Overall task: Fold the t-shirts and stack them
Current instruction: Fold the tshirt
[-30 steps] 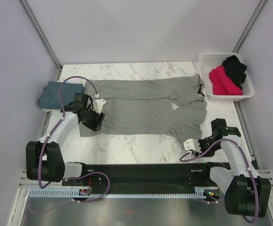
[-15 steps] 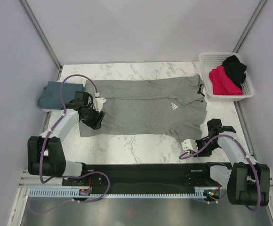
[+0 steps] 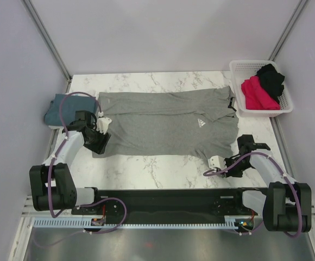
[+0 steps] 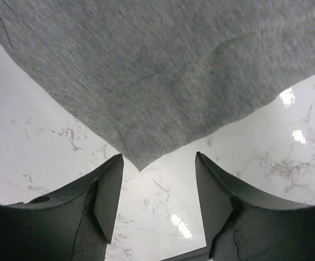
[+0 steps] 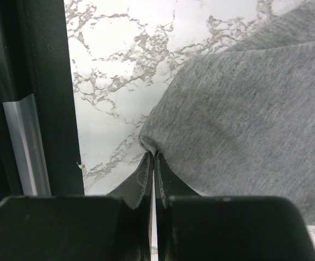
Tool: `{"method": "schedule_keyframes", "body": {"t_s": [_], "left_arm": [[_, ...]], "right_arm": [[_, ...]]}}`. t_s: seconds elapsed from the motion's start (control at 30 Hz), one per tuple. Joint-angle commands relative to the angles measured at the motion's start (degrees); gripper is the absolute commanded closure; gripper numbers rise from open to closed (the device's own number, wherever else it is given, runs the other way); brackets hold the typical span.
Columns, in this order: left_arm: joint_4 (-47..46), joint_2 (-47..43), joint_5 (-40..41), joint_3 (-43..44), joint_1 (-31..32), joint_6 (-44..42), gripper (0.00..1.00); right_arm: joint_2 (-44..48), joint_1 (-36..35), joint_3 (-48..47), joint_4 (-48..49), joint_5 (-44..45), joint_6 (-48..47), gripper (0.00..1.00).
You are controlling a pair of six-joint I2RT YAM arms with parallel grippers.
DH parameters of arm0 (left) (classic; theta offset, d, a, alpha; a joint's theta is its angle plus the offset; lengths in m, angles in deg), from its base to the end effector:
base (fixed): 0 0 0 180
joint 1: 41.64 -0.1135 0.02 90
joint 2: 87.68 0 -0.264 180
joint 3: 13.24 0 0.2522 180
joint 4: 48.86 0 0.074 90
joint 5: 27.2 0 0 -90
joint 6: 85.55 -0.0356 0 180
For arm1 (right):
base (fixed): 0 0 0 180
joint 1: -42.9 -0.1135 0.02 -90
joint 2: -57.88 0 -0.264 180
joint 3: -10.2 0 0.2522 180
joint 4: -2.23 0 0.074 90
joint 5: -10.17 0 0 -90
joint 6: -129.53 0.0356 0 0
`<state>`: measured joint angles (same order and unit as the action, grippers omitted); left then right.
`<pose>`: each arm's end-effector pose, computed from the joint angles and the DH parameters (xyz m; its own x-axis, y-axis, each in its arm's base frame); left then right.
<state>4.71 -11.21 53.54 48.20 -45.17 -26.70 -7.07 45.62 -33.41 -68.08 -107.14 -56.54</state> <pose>0.2415 0.0092 0.2032 -0.7964 0.4624 -0.3898 0.4788 0.8758 0.0605 0.1407 0.0097 0.1553 0.0505 -0.8870 -0.4591 -0.9987 -0.0466 -0.0199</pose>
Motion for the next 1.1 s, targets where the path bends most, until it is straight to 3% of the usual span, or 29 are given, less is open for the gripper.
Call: {"method": "schedule_keyframes", "body": {"t_s": [0.0, 0.17, 0.47, 0.83, 0.93, 1.07], "left_arm": [[1.5, -3.51, 1.78, -2.06, -0.86, -8.47, 0.37], [0.09, -4.05, 2.75, -4.09, -1.92, -17.0, 0.36], [-0.09, 4.82, 0.82, 0.48, -5.52, -12.88, 0.4], [0.26, 9.14, -1.03, 0.14, -6.31, -13.05, 0.51], [0.53, 10.1, -1.55, -0.05, -6.49, -13.23, 0.59], [1.58, 11.16, -2.96, 0.22, -7.19, -13.49, 0.8]], "right_arm": [[-0.18, -0.52, -0.83, 4.34, -1.69, 1.06, 0.96], [-0.71, -1.22, -1.09, 5.4, -1.52, 2.82, 0.96], [-0.88, -2.46, -1.53, 7.07, -0.9, 6.33, 0.96], [-0.88, -5.0, -1.53, 8.48, 0.06, 9.76, 0.96], [-1.23, -5.71, -1.44, 9.27, 0.5, 10.55, 0.96], [-1.67, -6.32, -1.88, 10.32, 0.94, 12.57, 0.98]]}}
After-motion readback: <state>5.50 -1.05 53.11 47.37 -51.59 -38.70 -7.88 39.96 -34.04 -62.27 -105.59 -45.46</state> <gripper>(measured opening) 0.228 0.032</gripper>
